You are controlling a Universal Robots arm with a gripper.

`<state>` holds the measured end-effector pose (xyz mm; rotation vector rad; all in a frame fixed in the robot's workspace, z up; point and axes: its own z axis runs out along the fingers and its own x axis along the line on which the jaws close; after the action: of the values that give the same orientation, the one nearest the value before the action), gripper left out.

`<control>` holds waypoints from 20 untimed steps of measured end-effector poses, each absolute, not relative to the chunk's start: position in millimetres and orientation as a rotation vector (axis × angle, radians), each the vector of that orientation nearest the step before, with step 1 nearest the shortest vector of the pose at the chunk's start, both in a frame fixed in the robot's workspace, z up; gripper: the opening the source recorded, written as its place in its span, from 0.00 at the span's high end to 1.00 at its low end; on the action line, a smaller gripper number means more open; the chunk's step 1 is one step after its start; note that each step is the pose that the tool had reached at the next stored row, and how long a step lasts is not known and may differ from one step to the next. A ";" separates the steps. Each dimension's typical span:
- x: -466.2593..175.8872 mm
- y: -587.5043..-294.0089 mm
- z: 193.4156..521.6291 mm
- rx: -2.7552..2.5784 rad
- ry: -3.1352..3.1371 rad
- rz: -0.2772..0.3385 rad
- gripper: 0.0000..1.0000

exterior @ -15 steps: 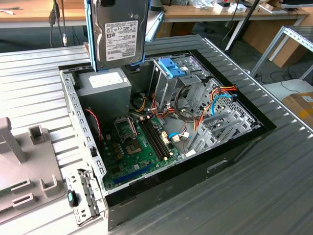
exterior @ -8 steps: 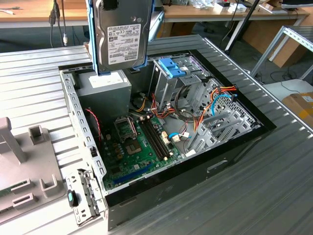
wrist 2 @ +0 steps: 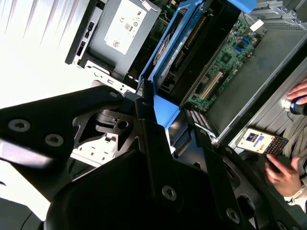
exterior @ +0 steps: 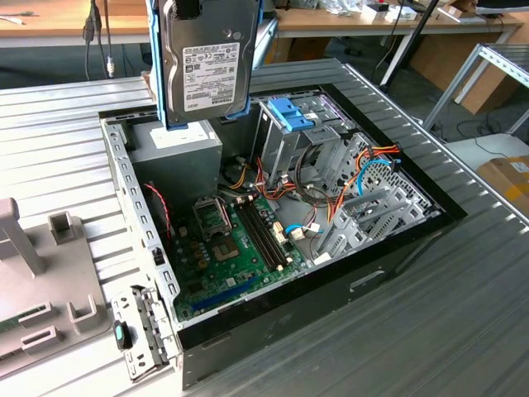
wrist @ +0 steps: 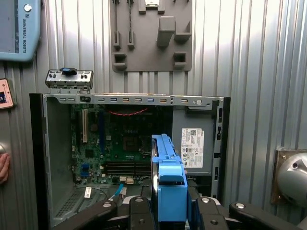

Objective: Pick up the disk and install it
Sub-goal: 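Pick up the disk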

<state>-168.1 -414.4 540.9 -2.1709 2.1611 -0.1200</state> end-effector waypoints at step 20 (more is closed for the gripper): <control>-164.4 -444.4 539.8 -2.157 2.177 -0.120 0.63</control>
<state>-164.4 -444.4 539.8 -2.1566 2.1766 -0.1203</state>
